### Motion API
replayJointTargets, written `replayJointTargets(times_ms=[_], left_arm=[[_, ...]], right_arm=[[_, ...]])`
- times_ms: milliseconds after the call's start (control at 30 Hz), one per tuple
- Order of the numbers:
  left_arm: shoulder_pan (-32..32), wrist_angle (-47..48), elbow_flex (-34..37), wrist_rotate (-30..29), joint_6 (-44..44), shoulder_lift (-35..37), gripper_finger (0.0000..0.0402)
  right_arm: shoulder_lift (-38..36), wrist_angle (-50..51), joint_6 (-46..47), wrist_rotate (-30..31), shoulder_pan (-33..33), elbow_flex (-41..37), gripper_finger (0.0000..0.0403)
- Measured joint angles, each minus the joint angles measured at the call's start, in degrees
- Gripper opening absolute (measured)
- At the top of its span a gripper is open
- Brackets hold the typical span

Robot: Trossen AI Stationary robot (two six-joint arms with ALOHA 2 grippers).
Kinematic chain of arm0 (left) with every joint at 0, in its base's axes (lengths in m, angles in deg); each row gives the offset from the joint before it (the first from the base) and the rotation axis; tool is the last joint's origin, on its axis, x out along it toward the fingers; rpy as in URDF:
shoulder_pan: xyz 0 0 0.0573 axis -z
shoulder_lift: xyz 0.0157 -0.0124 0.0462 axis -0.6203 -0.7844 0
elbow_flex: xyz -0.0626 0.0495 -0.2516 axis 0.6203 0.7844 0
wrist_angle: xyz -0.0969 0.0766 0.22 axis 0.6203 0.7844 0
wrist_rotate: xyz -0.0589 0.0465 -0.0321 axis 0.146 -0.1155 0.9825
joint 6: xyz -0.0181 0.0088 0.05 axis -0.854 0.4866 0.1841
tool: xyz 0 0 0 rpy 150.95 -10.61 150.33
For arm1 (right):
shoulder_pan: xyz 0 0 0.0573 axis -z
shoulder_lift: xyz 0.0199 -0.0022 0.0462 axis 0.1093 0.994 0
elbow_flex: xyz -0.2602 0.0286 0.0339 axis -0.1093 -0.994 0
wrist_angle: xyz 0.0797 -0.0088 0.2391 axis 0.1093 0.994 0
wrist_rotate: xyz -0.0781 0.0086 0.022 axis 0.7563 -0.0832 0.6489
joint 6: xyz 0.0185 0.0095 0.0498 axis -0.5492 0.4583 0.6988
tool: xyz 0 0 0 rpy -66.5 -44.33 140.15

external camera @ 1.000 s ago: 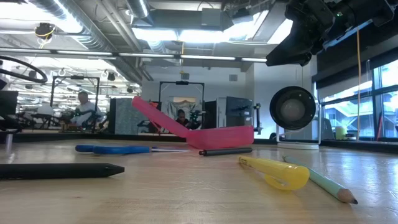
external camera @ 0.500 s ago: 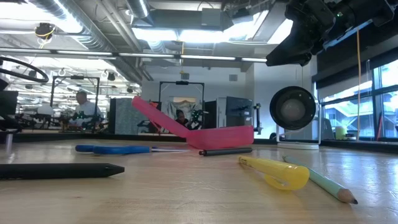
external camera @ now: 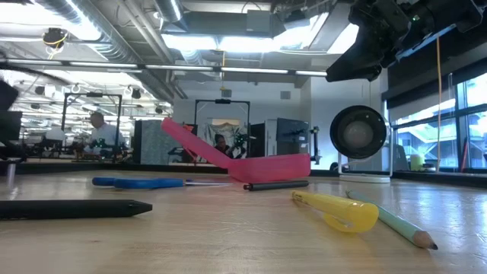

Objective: Pick & place school supplies into a supply box
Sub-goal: Put the black pen into the red supply box

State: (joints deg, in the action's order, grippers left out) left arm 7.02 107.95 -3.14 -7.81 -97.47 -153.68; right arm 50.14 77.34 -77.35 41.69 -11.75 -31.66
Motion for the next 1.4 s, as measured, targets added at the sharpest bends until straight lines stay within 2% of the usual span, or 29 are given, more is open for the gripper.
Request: replayJointTargets(times_ms=[200,467,667,833,967,1133,1267,1400], left_arm=[[-0.13,-4.13,-1.13,-11.41,4.44,-0.15,0.0033],[-0.22,-4.09,-1.17,-15.07,4.78,-0.09,0.0033],[-1.14,-10.82,-1.17,-25.54,10.84,2.46,0.0033],[-3.85,-17.89,-1.19,-35.0,24.03,6.26,0.0033],[-6.76,-25.66,-1.19,-38.35,38.47,8.7,0.0033],[-12.28,-41.49,-1.19,-38.43,62.24,10.0,0.0033],[-17.48,-54.56,-1.27,-36.39,81.41,10.01,0.0033],[-22.58,-60.58,-1.28,-35.95,95.93,10.01,0.0033]], right_arm=[[0.0,0.0,0.0,0.01,-0.02,0.0,0.0129],[0.0,-0.02,0.02,0.0,0.0,0.0,0.0129],[0.0,-0.04,0.09,0.0,-0.02,0.0,0.0129],[0.0,-0.42,0.07,0.0,-0.02,0.0,0.0129],[0.02,-0.55,0.02,0.0,-0.02,0.0,0.0129],[0.72,-2.04,-2.24,-2.73,0.0,0.0,0.0129],[3.2,-8.16,-6.02,-9.12,-0.02,0.04,0.0129],[7.23,-17.95,-9.84,-16.4,-0.04,0.04,0.0129]])
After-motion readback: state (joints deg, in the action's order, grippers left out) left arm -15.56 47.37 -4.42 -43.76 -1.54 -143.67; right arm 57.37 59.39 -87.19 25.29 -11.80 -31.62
